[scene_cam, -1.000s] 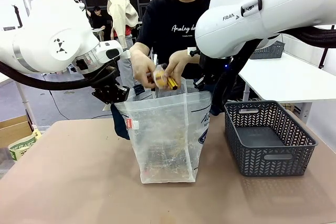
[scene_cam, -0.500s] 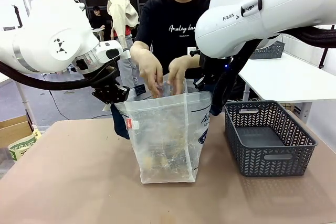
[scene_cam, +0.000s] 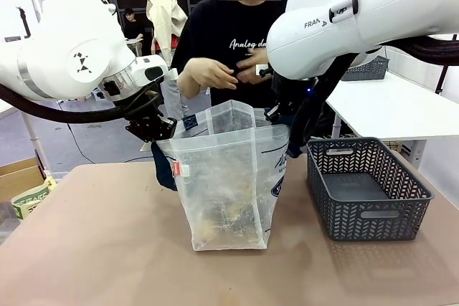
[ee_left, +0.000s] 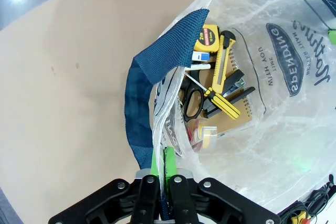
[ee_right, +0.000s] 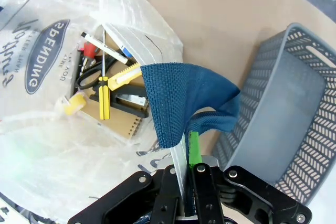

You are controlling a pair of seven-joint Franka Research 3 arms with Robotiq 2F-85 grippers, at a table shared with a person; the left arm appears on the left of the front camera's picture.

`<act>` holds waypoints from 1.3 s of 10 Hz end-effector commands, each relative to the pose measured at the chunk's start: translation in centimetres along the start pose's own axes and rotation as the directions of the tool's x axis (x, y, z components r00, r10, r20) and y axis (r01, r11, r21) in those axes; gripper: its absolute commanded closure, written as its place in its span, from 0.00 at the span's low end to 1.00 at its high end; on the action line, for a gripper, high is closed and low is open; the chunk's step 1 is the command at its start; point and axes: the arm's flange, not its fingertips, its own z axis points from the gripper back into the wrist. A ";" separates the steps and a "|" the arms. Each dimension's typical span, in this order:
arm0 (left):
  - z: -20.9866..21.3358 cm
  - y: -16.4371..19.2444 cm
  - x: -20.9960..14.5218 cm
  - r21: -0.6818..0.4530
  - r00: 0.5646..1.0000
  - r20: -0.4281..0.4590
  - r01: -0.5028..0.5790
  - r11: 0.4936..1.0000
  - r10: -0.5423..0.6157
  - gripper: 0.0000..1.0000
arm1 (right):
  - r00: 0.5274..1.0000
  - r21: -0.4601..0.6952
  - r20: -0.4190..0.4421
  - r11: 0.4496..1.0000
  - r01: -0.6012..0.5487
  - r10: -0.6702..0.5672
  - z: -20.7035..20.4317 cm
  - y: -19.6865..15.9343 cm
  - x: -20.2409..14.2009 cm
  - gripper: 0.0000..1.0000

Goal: Transfer purchased items from the store into the shopping bag.
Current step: Move the Reusable shopping bag to the right side of the table.

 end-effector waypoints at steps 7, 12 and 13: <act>0.1 0.2 0.0 0.000 1.000 0.002 -0.005 1.000 0.005 1.00 | 1.000 0.000 0.002 1.000 0.001 -0.001 0.1 0.0 0.0 1.00; 0.1 0.2 0.0 0.000 1.000 0.002 -0.005 1.000 0.005 1.00 | 1.000 0.000 0.002 1.000 0.001 -0.001 0.1 0.0 0.0 1.00; 0.1 0.2 0.0 0.000 1.000 0.002 -0.005 1.000 0.005 1.00 | 1.000 0.000 0.002 1.000 0.001 -0.001 0.1 0.0 0.0 1.00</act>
